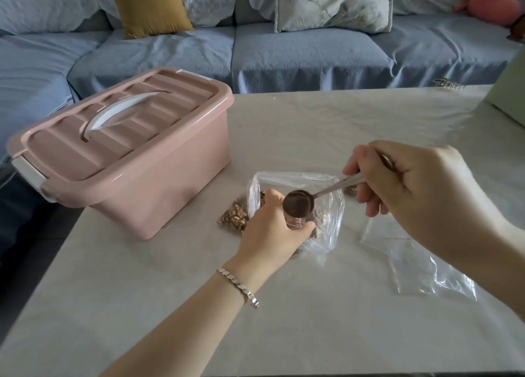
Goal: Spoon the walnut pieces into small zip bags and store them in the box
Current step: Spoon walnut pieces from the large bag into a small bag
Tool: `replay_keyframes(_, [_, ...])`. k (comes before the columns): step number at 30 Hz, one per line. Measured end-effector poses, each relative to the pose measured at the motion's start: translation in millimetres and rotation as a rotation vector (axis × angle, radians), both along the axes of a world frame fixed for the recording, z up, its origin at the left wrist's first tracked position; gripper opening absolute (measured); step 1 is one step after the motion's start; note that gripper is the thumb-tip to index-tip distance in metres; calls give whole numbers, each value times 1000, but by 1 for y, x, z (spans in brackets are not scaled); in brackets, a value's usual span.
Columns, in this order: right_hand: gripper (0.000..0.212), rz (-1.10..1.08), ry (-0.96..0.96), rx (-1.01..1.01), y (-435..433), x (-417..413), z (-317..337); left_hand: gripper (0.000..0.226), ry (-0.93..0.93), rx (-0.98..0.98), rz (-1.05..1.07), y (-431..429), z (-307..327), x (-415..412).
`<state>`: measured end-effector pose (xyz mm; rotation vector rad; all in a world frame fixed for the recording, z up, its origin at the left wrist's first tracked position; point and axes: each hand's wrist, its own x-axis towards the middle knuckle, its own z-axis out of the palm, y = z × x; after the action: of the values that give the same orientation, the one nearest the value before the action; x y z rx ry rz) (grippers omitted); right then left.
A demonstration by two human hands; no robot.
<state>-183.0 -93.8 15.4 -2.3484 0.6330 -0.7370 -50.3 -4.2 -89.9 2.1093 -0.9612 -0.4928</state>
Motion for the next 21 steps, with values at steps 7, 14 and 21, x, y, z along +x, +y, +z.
replay_keyframes(7, [33, -101, -315, 219, -25, -13, -20, 41, 34, -169, 115, 22, -4, 5])
replay_keyframes(14, [30, -120, -208, 503, -33, -17, -113, 37, 184, -6, 142, 55, -29, 10])
replay_keyframes(21, [29, -85, -66, 430, -26, -20, -139, 44, 360, 82, 67, 42, -43, 1])
